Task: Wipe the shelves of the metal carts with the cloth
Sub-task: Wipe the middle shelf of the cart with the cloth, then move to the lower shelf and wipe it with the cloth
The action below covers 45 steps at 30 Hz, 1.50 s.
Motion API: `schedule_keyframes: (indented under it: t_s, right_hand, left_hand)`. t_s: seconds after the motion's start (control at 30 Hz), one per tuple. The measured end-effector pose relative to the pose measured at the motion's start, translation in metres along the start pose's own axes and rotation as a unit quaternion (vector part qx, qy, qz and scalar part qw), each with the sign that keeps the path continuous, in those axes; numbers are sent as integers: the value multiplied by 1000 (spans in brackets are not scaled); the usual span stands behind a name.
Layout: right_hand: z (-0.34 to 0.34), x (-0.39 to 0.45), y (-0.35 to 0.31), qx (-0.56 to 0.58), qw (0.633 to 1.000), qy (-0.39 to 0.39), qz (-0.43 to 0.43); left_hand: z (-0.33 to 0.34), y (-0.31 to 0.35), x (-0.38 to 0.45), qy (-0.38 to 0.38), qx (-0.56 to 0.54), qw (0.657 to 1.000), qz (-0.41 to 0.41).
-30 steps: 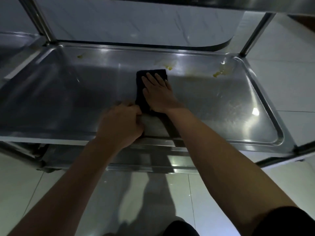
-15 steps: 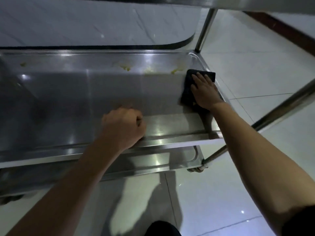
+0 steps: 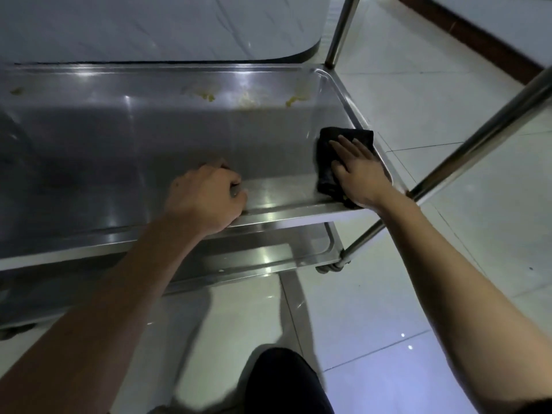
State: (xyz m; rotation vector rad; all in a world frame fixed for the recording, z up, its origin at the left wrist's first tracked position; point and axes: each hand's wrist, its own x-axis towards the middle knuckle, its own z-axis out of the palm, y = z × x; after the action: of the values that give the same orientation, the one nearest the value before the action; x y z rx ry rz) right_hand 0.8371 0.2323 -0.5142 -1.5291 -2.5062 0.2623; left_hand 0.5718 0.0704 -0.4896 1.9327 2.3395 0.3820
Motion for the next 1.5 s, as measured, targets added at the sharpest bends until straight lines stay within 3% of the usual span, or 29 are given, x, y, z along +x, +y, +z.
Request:
schedule_keyframes:
  t_s: [0.2, 0.33, 0.6, 0.8, 1.1, 1.4, 1.5]
  right_hand:
    - [-1, -61, -36, -21, 999, 17, 23]
    - [8, -68, -73, -28, 999, 21, 25]
    - [39, -85, -168, -2, 997, 12, -78]
    - [29, -106, -134, -43, 992, 8, -120]
    - [2, -122, -21, -62, 995, 78, -27]
    - [-8, -139, -53, -64, 991, 117, 16]
    - [-40, -161, -77, -32, 996, 72, 29]
  left_hand:
    - [-13, -1, -18, -79, 17, 996, 39]
    - [-12, -21, -65, 32, 12, 998, 55]
    - [-5, -27, -96, 51, 59, 997, 0]
    - [-1, 3, -103, 38, 75, 996, 33]
    - [4, 37, -97, 43, 29, 993, 102]
    - [-11, 52, -97, 17, -74, 985, 155]
    - [-44, 65, -99, -76, -68, 987, 125]
